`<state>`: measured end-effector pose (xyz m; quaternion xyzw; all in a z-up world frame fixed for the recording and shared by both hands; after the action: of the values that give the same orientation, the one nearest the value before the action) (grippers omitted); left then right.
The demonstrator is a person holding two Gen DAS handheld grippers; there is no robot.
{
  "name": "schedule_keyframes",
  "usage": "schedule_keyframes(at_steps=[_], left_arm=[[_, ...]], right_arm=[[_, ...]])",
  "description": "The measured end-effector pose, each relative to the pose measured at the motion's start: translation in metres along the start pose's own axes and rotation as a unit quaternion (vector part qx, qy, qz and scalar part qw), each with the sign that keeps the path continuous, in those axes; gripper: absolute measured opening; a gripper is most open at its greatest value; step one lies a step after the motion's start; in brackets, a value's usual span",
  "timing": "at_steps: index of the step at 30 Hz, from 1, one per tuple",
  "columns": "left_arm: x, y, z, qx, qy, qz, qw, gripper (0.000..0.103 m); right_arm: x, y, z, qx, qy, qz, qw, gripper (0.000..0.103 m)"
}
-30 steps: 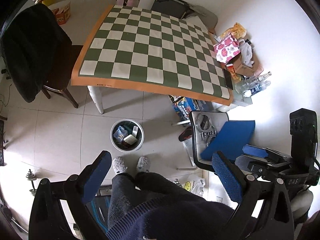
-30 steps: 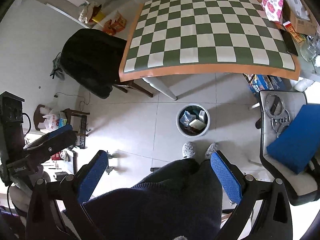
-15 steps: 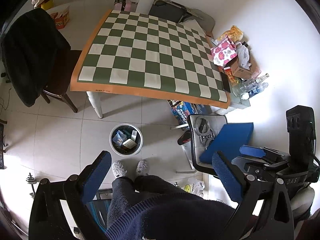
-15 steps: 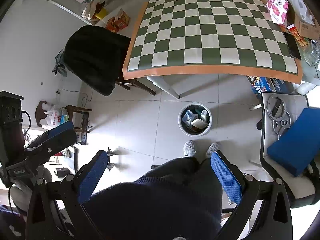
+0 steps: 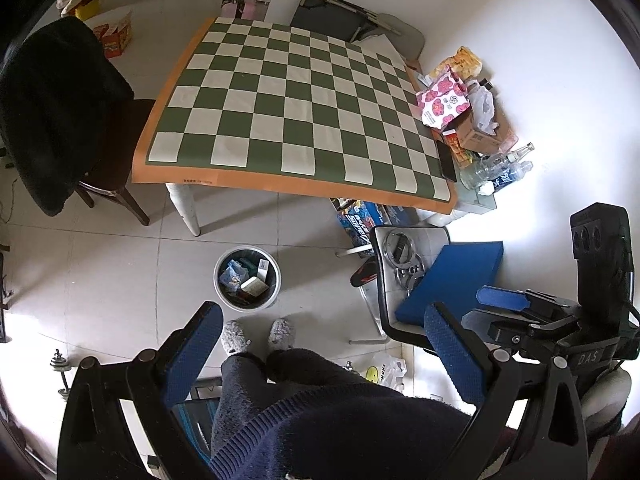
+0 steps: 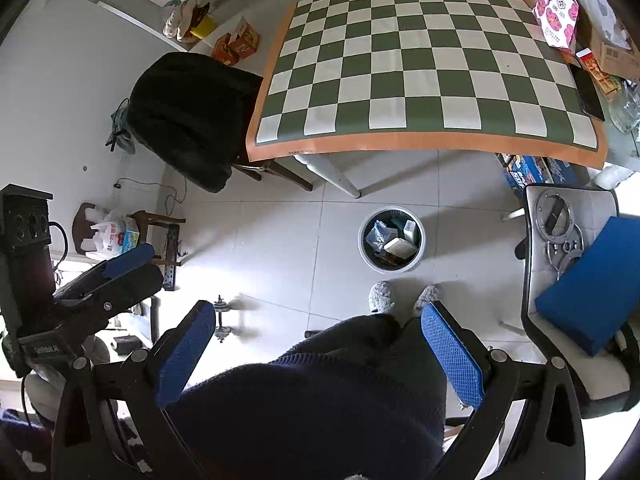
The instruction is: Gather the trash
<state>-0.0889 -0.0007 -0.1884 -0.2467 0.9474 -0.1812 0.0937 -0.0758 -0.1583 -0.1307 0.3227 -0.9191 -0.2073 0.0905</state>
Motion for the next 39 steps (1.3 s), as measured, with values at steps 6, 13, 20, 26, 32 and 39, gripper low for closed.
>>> schedule_keyframes(at_steps=[6,13,20,26,32,39], left_arm=[[-0.001,-0.002,0.003,0.003,0.004,0.005,1.0000,0.103],[0.000,-0.004,0.005,0.007,0.008,0.011,0.9999,0.103],[0.001,-0.008,0.006,0.009,0.008,0.012,0.9999,0.103],[0.001,-0.006,0.006,0.008,0.009,0.013,0.9998,0.103],[0.002,-0.005,0.005,0.008,0.009,0.013,0.9998,0.103],[0.002,-0.003,0.004,0.009,0.009,0.015,0.9998,0.103]], right_arm=[[-0.003,-0.005,-0.002,-0.001,0.001,0.003,1.000,0.103],[-0.002,-0.012,-0.006,0.002,0.001,0.004,1.000,0.103],[0.001,-0.015,-0.008,0.003,0.001,0.003,1.000,0.103],[0.002,-0.016,-0.009,0.003,0.000,0.002,1.000,0.103],[0.001,-0.015,-0.008,0.003,-0.001,0.005,1.000,0.103],[0.007,-0.017,-0.010,0.004,0.002,0.000,1.000,0.103]])
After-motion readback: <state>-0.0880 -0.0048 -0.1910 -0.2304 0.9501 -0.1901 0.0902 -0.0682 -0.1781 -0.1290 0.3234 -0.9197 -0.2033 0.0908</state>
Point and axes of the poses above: each gripper's, at about its wrist camera, not at the fingertips, and z roughly the way its jaws point, y to its left, x to its underside, the point moved 10 cm from there along z, roughly the way its jaws point, and after that the axes turned 11 degrees about y, right-handed, at the moved point
